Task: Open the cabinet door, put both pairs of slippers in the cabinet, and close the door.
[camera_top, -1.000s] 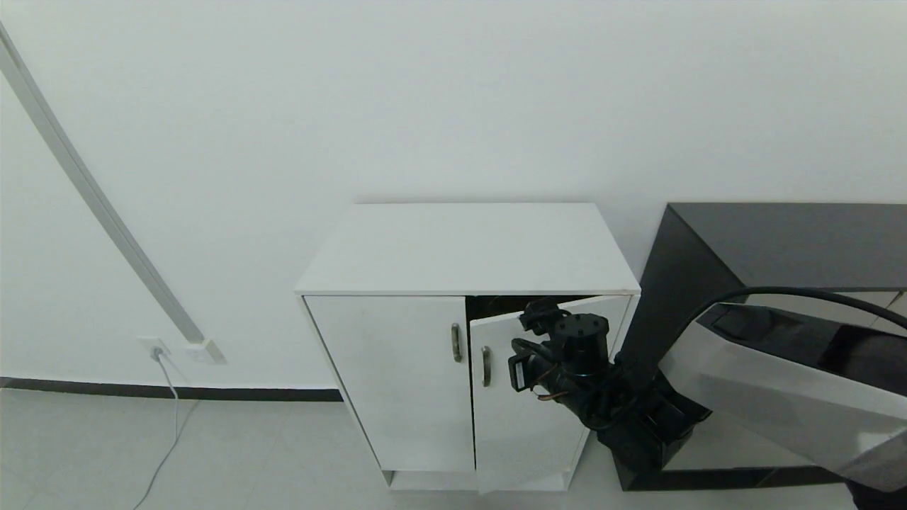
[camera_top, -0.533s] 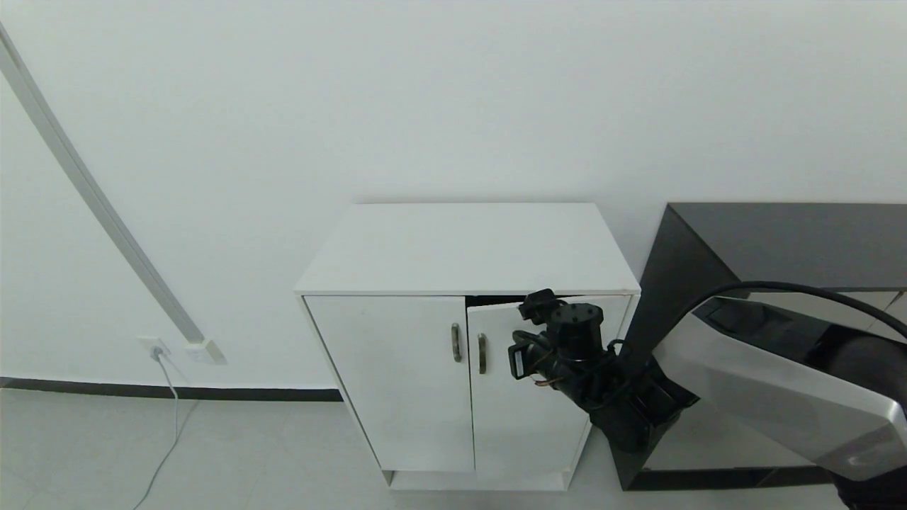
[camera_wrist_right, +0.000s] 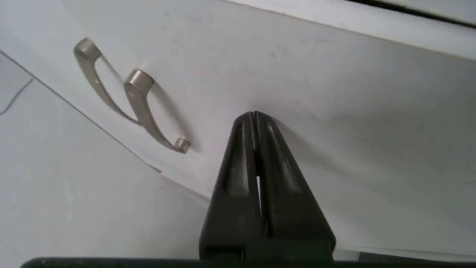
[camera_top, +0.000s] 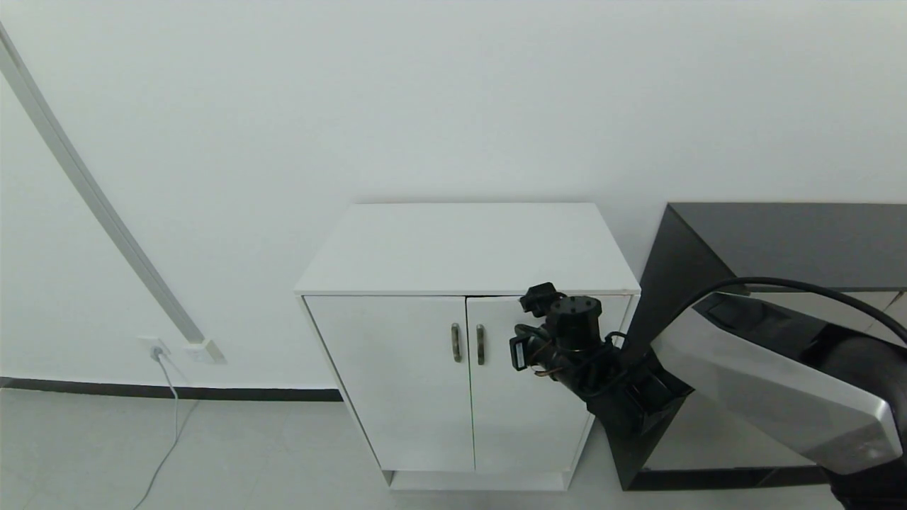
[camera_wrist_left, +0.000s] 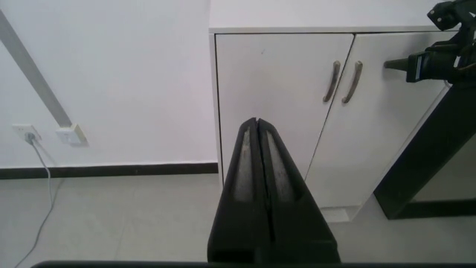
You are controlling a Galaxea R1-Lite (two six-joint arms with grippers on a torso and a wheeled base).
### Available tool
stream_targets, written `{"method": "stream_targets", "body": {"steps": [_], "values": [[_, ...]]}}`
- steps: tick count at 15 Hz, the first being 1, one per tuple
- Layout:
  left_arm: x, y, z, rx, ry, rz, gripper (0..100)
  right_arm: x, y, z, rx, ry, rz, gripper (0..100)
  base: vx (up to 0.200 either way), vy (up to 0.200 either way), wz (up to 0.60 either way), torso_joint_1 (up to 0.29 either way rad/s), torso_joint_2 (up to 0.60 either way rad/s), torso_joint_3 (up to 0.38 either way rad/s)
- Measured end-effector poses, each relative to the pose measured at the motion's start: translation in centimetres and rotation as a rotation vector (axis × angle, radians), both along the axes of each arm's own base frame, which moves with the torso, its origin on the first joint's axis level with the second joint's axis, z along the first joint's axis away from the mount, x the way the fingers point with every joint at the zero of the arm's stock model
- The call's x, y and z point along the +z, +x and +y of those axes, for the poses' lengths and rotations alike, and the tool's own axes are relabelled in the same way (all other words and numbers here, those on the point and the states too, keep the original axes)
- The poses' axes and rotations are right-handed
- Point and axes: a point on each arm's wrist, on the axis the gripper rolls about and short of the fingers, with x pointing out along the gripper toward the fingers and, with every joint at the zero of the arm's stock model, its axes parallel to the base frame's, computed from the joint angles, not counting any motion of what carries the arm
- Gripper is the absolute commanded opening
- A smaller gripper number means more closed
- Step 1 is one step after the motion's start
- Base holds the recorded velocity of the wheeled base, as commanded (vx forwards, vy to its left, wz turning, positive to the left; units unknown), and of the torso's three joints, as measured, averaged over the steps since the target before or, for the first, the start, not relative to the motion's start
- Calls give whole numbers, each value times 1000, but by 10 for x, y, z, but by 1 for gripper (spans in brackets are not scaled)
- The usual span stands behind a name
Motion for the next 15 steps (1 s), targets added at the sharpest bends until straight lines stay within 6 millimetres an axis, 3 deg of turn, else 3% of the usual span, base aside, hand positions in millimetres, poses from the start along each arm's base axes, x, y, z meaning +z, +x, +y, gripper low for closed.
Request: {"method": "stream_targets", "body": {"steps": [15], "values": [[0, 0, 0, 0, 0, 0, 0, -7, 10, 0, -13, 3, -3, 0, 0, 0, 0, 0, 0, 0]]}}
